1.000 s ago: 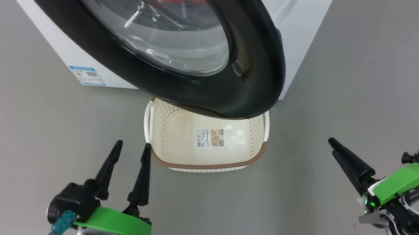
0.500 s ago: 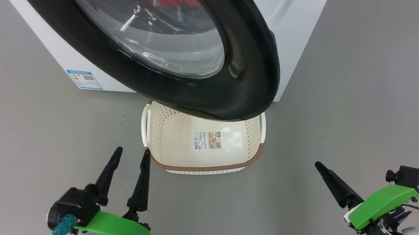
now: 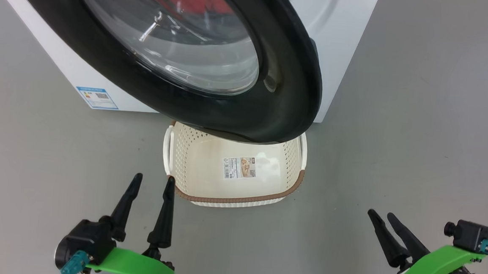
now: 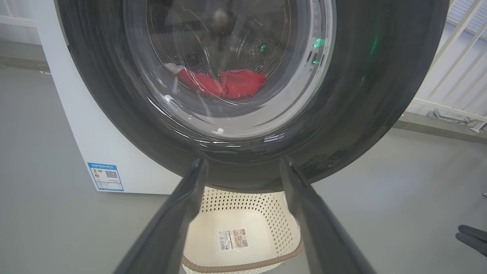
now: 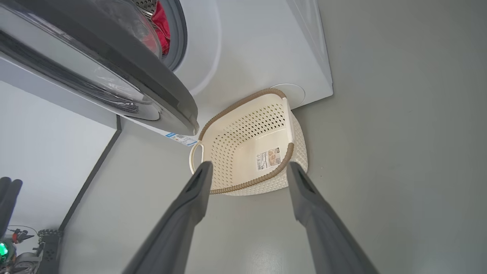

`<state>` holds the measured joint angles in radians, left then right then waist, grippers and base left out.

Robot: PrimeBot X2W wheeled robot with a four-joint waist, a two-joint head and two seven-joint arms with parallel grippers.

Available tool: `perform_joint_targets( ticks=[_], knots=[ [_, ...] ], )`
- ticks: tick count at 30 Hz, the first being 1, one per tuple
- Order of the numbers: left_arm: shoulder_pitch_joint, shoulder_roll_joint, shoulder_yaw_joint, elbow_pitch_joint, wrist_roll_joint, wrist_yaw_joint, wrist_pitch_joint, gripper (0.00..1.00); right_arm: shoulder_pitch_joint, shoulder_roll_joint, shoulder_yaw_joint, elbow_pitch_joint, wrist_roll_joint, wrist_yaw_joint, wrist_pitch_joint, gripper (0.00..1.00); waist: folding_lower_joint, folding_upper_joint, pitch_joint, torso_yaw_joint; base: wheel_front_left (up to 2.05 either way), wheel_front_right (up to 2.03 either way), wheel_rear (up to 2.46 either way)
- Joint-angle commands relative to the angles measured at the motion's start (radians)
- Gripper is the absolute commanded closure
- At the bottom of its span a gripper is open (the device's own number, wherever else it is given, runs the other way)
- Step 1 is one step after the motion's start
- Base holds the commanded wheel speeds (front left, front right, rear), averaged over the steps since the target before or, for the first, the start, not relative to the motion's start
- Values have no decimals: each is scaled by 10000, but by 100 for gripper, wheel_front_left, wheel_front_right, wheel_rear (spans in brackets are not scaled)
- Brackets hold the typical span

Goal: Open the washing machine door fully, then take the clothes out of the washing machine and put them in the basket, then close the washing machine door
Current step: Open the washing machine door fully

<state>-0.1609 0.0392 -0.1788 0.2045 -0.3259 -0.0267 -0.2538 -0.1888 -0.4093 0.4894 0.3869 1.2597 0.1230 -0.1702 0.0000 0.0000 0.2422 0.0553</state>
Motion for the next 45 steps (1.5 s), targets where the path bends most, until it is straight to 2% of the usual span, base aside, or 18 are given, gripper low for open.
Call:
perform_joint_targets(
  ticks=[1, 6, 11, 15, 27, 36, 45],
  knots=[
    [93, 110, 342, -169, 105, -42, -80, 0, -138, -369, 461, -34, -333, 77, -457, 0, 0, 0, -3, -14, 0, 0, 0],
    [71, 110, 355, -167, 111, -44, -80, 0, -381, -545, 830, 439, -1155, 77, -894, 0, 0, 0, 27, -48, 0, 0, 0],
    [57, 110, 383, -180, 114, -24, -80, 0, -349, -250, -141, 347, -2216, 77, -910, 0, 0, 0, 64, -92, 0, 0, 0],
    [34, 110, 379, -170, 113, -25, -80, 0, 27, 164, -1218, 16, -3773, 77, -913, 0, 0, 0, 89, -100, 0, 0, 0],
    [-58, 110, 372, -165, 103, -9, -80, 0, 849, 1346, -3900, -907, -7078, 77, -915, 0, 0, 0, 162, -71, 0, 0, 0],
    [-97, 110, 350, -181, 99, 7, -80, 0, 1430, 2216, -5186, -1671, -8544, 77, -915, 0, 0, 0, 183, -14, 0, 0, 0],
    [-82, 110, 364, -178, 107, 10, -80, 0, 1893, 2546, -5343, -1653, -9101, 77, -915, 0, 0, 0, 149, 9, 0, 0, 0]
  ],
)
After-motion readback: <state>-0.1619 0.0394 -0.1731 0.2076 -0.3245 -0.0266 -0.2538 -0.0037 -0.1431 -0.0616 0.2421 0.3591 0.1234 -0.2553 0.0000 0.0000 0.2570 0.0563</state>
